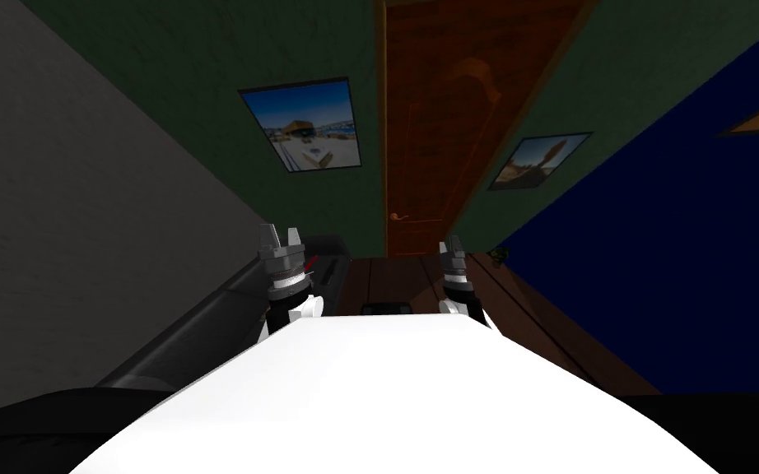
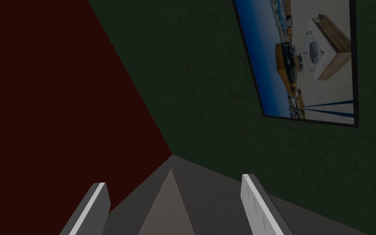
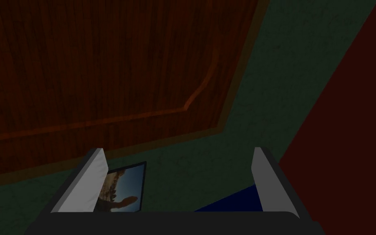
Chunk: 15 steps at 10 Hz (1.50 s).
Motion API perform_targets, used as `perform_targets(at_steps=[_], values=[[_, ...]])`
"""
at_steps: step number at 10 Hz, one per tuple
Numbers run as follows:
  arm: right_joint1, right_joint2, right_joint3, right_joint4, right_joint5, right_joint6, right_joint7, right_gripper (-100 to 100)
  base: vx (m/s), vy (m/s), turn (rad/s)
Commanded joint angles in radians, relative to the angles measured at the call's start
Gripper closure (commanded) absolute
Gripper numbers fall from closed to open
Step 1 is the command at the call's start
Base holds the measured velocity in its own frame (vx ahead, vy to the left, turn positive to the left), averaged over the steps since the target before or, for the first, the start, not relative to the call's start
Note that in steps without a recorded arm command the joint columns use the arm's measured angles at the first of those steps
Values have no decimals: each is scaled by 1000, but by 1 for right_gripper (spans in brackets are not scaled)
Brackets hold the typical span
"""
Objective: Pull the door open
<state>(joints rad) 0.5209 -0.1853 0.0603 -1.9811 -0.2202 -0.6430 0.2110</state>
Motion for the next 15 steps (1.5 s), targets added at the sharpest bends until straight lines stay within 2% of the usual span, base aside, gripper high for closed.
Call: perform_targets(at_steps=[1, 8, 15], values=[[7, -18, 10, 41, -35, -17, 5, -100, 149, 51, 115], [31, -88, 53, 205, -176, -82, 28, -100, 180, 38, 132], [50, -141, 87, 334, -286, -133, 46, -100, 146, 20, 106]])
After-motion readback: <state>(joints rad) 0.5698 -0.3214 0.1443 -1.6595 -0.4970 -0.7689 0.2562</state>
